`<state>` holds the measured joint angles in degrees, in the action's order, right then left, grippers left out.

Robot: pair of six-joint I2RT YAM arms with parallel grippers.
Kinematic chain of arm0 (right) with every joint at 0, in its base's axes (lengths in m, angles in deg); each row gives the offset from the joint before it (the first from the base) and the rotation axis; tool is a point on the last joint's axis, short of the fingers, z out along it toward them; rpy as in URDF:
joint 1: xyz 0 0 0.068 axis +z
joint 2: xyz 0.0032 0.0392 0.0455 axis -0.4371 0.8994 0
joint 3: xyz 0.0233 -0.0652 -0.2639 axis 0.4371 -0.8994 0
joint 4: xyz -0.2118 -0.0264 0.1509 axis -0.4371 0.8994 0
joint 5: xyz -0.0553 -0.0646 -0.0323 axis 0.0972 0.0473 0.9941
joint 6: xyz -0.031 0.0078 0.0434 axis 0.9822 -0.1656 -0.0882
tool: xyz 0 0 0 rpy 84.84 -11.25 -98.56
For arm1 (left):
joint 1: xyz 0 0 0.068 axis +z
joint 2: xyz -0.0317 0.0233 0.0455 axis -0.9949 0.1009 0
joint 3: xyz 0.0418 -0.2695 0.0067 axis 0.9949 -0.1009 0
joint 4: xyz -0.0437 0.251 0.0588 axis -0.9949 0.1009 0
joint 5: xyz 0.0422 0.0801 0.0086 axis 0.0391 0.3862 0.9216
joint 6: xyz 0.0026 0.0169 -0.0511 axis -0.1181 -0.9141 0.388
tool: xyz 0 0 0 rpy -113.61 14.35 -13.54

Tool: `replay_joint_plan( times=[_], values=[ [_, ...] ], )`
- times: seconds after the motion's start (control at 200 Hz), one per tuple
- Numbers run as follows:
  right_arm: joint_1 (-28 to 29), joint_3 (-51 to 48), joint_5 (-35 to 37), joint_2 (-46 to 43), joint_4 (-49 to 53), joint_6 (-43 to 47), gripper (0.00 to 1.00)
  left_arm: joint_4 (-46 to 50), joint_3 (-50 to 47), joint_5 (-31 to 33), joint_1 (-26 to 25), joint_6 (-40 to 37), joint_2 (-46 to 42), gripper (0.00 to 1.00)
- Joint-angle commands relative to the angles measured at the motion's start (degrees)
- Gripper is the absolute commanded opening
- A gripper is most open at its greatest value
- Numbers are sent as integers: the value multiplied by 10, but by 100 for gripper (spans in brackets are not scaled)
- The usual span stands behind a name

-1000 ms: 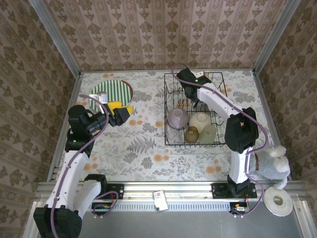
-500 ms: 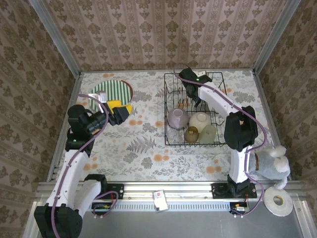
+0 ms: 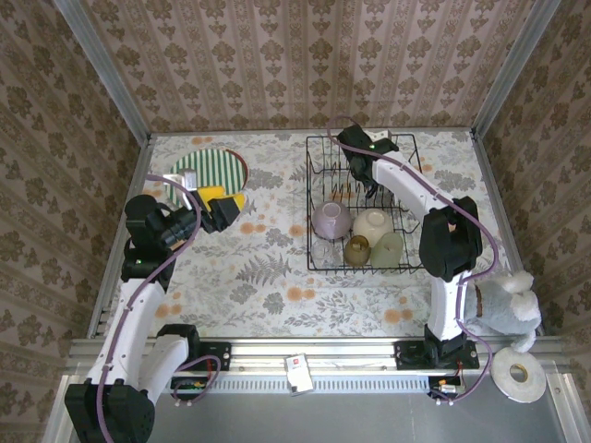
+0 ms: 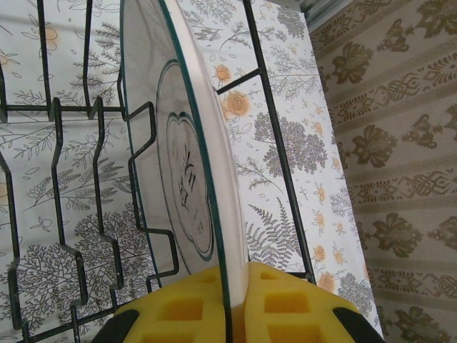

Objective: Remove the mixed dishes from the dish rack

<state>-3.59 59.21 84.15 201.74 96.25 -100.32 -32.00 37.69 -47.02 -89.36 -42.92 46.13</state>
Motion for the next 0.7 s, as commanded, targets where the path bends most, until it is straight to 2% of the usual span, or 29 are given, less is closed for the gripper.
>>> replay_joint_plan(
  times=[0.0,0.09,0.465,0.695],
  values=[
    [5,6,-6,-9,15,-1,4,-14,-5,-12,2,7,0,100],
    [6,5,-3,-20,15,-1,0,-14,-5,-12,2,6,1,100],
    [6,-6,39,-78,-5,16,0,-29,-10,-17,4,16,3,100],
    [6,-4,46,-103,-10,27,0,-64,-15,-44,5,39,9,100]
  ],
)
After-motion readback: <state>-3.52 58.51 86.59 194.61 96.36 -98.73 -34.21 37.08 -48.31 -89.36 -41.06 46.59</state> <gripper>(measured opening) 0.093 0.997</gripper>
